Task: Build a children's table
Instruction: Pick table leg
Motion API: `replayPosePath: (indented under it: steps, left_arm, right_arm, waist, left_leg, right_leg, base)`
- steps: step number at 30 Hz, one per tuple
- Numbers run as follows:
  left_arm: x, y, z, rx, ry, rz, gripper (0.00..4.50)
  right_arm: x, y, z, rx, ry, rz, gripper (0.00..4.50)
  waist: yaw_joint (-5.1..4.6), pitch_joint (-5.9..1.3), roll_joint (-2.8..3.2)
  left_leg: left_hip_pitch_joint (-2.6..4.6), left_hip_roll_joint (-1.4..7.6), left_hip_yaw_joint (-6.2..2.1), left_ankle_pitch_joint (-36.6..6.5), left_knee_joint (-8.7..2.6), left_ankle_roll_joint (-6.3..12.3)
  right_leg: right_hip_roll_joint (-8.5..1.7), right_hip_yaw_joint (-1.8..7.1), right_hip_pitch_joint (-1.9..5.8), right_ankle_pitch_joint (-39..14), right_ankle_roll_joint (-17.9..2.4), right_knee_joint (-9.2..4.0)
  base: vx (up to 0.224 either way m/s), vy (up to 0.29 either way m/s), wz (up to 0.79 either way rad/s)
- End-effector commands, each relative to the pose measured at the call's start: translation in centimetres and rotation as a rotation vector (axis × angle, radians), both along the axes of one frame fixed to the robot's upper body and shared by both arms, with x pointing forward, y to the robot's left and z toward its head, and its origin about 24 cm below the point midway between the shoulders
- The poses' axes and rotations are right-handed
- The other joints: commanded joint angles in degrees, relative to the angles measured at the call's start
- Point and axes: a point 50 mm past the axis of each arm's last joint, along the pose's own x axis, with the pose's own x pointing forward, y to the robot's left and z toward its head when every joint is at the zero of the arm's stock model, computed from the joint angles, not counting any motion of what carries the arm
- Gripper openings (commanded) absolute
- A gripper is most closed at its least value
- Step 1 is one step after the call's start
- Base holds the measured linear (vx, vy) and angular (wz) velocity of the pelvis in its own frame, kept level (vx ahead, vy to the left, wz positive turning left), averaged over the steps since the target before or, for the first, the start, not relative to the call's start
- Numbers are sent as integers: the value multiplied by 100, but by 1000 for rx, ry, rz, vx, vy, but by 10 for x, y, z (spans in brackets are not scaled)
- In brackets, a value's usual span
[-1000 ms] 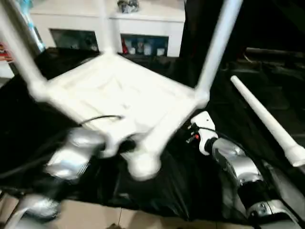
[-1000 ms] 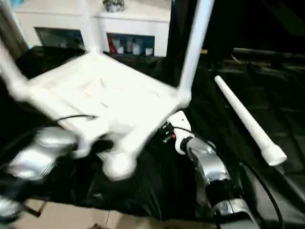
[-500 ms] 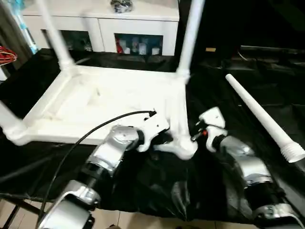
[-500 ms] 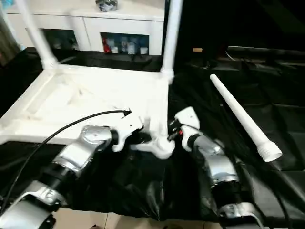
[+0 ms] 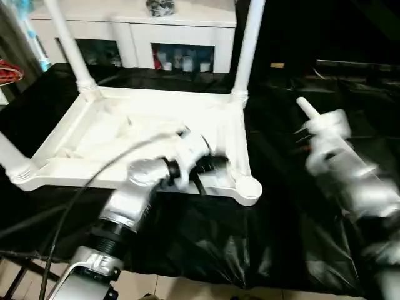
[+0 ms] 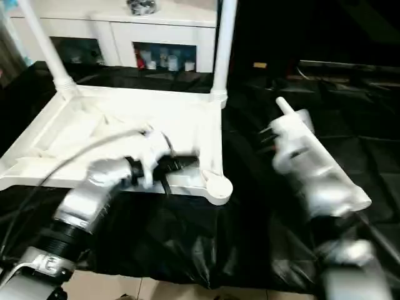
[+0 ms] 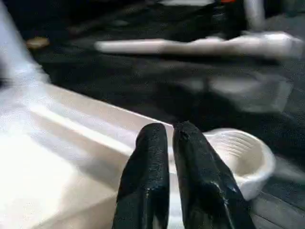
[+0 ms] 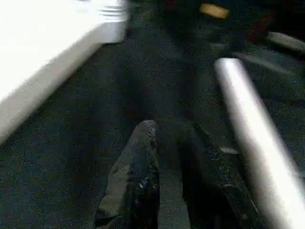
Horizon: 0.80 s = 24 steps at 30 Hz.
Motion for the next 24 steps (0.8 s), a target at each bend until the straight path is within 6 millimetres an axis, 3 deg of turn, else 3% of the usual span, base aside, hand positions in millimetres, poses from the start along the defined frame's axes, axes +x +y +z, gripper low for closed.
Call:
replayPosePath:
  steps: [1, 3, 6, 8, 11, 18, 23, 24]
  left_arm:
    - [3, 2, 4, -10, -13, 37, 85]
    - [4, 3, 6, -30, -22, 51, 107]
    - [7, 7, 10, -49, -52, 103, 122]
    - [7, 10, 11, -45, -55, 125, 145]
    - [-1, 10, 9, -29, -31, 51, 163]
    - [-20, 10, 9, 14, 52, -94, 220]
    - [-27, 14, 9, 41, 57, -116, 256]
    - [-29, 15, 8, 52, 58, -123, 266]
  right_arm:
    - [1, -11, -1, 14, 20, -54, 120]
    - [2, -19, 2, -4, 25, -84, 138]
    - [3, -35, 5, -27, 46, -135, 164]
    - [3, -47, 6, -10, 70, -172, 182]
    - [2, -58, 6, 9, 103, -192, 204]
    - [-7, -77, -6, 1, 214, -235, 263]
    - [-11, -86, -6, -16, 233, -275, 308]
    - [-13, -89, -6, -38, 249, -293, 317]
  waist:
    - [5, -408, -129]
    - [9, -433, -126]
    - [2, -467, -137]
    - [-9, -448, -157]
    - [-4, -434, -152]
    - [4, -408, -140]
    - [21, -394, -107]
    - [24, -393, -48]
  left_leg:
    - [13, 73, -29, -903, -313, 320]
    - [7, 78, -35, -759, -301, 388]
    - [-33, 74, -20, -414, -253, 558]
    - [-34, 65, -10, -566, -243, 634]
    - [-31, 78, -11, -743, -240, 576]
    - [-31, 103, -4, -872, -242, 482]
    - [-24, 99, -7, -1050, -243, 374]
    - [-22, 100, -20, -1070, -248, 349]
  right_leg:
    - [-223, 208, 317, -1539, -1148, -389]
    - [-222, 204, 320, -1339, -1202, -351]
    - [-198, 206, 325, -665, -1440, -269]
    - [-205, 191, 322, -848, -1488, -293]
    - [-219, 184, 309, -1215, -1412, -318]
    - [-206, 174, 286, -1337, -1460, -314]
    - [-196, 158, 281, -1532, -1406, -334]
    - [-200, 156, 282, -1540, -1408, -323]
  base:
    - [0, 0, 0]
    - [0, 0, 0]
    - [0, 0, 0]
    - [0, 0, 0]
    - [0, 0, 0]
    - [0, 0, 0]
    - [0, 0, 0]
    - [0, 0, 0]
